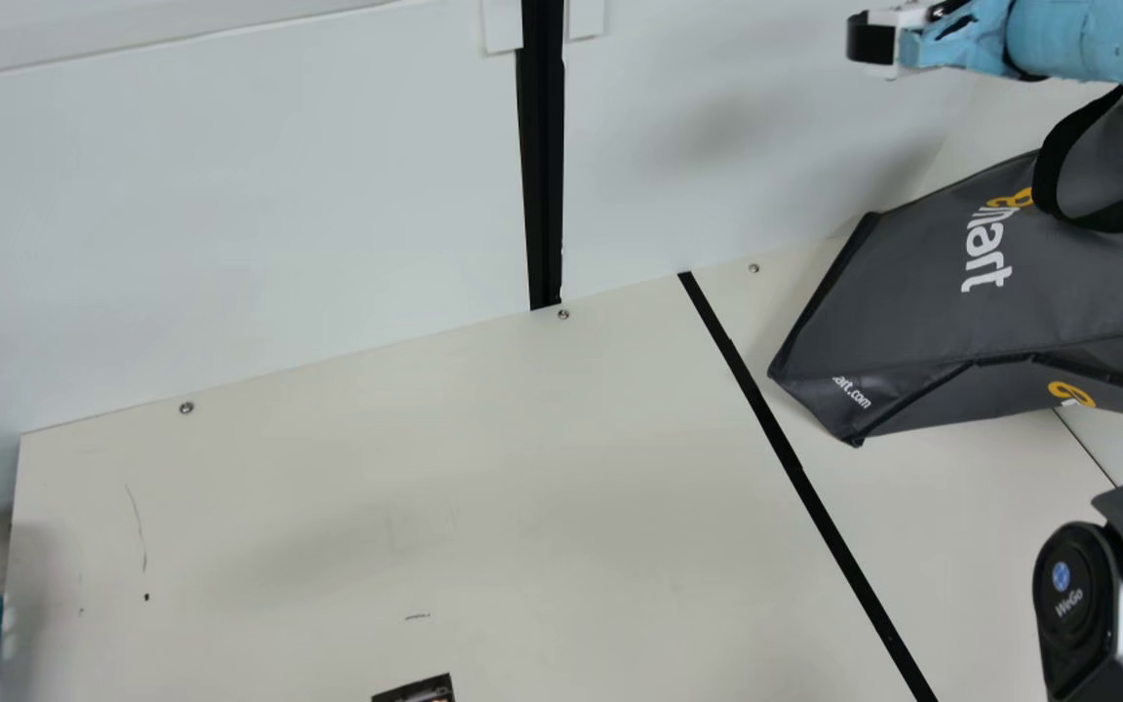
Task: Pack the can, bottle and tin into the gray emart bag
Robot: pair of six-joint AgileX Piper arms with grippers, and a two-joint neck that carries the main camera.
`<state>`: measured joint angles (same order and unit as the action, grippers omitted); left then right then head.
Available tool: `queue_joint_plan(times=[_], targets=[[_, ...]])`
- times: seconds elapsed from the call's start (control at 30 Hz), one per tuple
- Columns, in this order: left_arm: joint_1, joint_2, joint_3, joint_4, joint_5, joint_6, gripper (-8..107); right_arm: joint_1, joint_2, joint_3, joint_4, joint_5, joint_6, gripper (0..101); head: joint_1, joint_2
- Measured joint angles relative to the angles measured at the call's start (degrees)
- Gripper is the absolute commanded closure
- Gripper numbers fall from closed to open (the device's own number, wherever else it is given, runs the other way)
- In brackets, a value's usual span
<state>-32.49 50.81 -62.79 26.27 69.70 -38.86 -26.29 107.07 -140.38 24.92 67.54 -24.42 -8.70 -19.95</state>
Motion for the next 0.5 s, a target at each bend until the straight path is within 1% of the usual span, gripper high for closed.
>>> queue_joint_plan(times=[0.23, 0.5], targets=[[0.0, 0.0, 0.0, 0.0, 0.0, 0.0, 9, 2.9, -3.1, 6.2, 0.6, -1.8, -0.5, 10, 0.0, 0.1], [0.0, 0.0, 0.0, 0.0, 0.0, 0.0, 9, 6.0, -7.8, 14.9, 1.0, -4.2, -1.3, 10, 0.0, 0.1]])
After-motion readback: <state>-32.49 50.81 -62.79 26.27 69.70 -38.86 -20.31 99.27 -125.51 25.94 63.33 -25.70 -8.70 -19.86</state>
